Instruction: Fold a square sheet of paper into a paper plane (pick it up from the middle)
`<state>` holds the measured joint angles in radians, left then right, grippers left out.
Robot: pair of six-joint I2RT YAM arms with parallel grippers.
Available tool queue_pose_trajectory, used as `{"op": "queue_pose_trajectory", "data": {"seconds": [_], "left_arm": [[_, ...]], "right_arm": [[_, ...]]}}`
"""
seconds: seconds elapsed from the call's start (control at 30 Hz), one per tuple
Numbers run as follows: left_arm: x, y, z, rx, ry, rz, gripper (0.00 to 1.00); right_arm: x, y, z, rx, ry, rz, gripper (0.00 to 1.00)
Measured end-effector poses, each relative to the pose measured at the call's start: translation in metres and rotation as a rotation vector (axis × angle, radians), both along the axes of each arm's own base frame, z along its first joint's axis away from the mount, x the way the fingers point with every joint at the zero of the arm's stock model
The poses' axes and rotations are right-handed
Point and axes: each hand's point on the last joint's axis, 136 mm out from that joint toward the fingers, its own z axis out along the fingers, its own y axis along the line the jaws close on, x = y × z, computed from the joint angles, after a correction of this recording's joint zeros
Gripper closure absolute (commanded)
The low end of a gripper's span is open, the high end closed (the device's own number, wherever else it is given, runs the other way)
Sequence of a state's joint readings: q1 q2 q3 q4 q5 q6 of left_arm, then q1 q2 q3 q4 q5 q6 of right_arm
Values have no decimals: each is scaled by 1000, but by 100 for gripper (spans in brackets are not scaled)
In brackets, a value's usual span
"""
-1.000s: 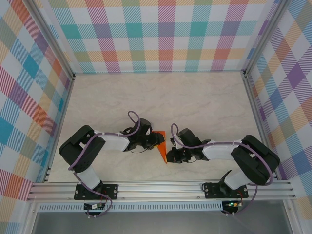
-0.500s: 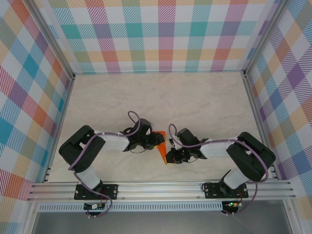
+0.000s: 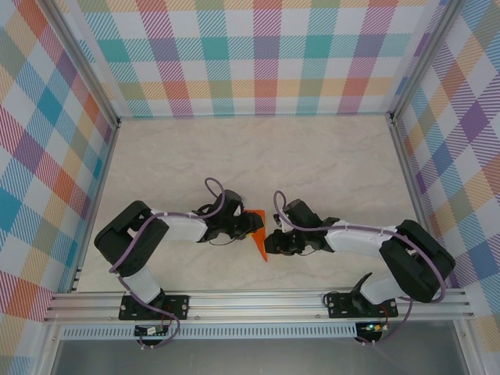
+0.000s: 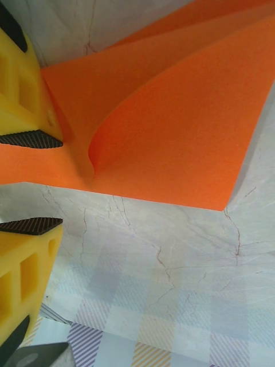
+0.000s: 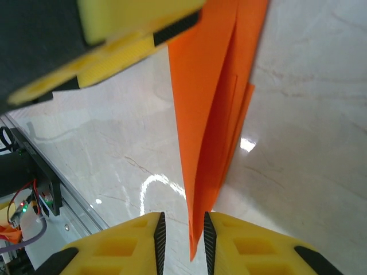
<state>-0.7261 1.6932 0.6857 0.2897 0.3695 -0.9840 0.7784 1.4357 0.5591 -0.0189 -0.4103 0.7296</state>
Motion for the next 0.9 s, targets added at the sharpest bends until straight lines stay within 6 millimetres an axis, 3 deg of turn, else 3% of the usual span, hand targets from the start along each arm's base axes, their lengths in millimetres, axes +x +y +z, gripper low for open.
{"op": "queue_pose_trajectory", "data": {"seconds": [0.2,0.4,0.73,0.9], "left_arm": [[0,0,0,0,0,-1,61],[0,0,0,0,0,0,61],[-1,0,-1,2,7,-3,61],[-2,0,-1,4,9,-3,61]], "right_arm": [[-2,5,-15,-8,61,-4,95],[-4,7,-20,9,79,-2,99],[-8,8,-27,39,104,17,95],[-8,5,-27,25,87,20,85]]}}
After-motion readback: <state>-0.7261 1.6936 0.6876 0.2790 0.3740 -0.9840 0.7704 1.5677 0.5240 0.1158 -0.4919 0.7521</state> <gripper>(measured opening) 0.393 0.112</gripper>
